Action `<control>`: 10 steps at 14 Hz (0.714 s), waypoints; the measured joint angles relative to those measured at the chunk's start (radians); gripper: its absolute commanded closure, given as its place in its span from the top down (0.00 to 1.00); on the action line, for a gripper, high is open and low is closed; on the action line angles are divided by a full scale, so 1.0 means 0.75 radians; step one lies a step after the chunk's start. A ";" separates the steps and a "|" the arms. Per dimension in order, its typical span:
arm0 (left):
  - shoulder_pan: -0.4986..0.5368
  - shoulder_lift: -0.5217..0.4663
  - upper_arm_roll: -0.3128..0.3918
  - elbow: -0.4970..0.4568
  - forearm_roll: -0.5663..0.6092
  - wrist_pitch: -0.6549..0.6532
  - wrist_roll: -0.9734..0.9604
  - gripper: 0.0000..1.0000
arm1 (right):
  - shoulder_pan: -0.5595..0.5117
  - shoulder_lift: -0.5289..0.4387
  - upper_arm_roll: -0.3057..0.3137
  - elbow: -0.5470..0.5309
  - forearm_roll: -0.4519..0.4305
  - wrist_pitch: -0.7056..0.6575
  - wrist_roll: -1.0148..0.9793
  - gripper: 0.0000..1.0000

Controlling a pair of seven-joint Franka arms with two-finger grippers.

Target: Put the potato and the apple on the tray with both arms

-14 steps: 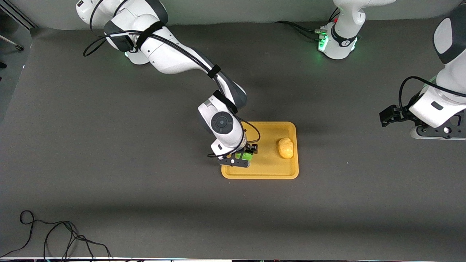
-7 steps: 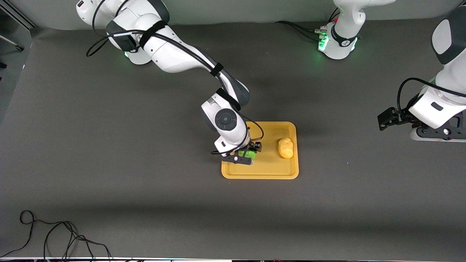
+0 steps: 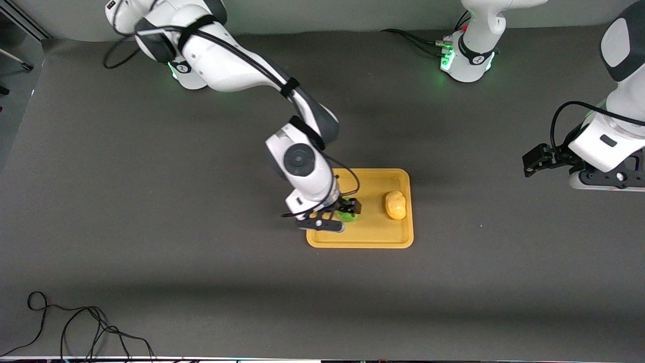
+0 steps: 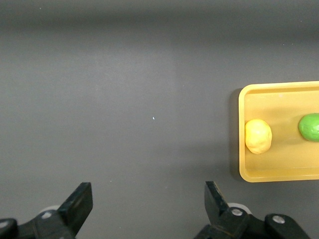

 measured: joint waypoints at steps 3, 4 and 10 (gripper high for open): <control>0.001 -0.010 0.000 0.000 -0.002 -0.020 0.000 1.00 | -0.230 -0.314 -0.007 -0.193 0.001 -0.252 -0.238 1.00; 0.001 -0.012 0.000 -0.001 -0.002 -0.021 0.000 1.00 | -0.305 -0.412 -0.011 -0.254 0.001 -0.326 -0.300 1.00; 0.004 -0.015 0.000 -0.003 -0.003 -0.027 0.000 1.00 | -0.422 -0.808 -0.291 -0.570 -0.043 -0.499 -0.824 1.00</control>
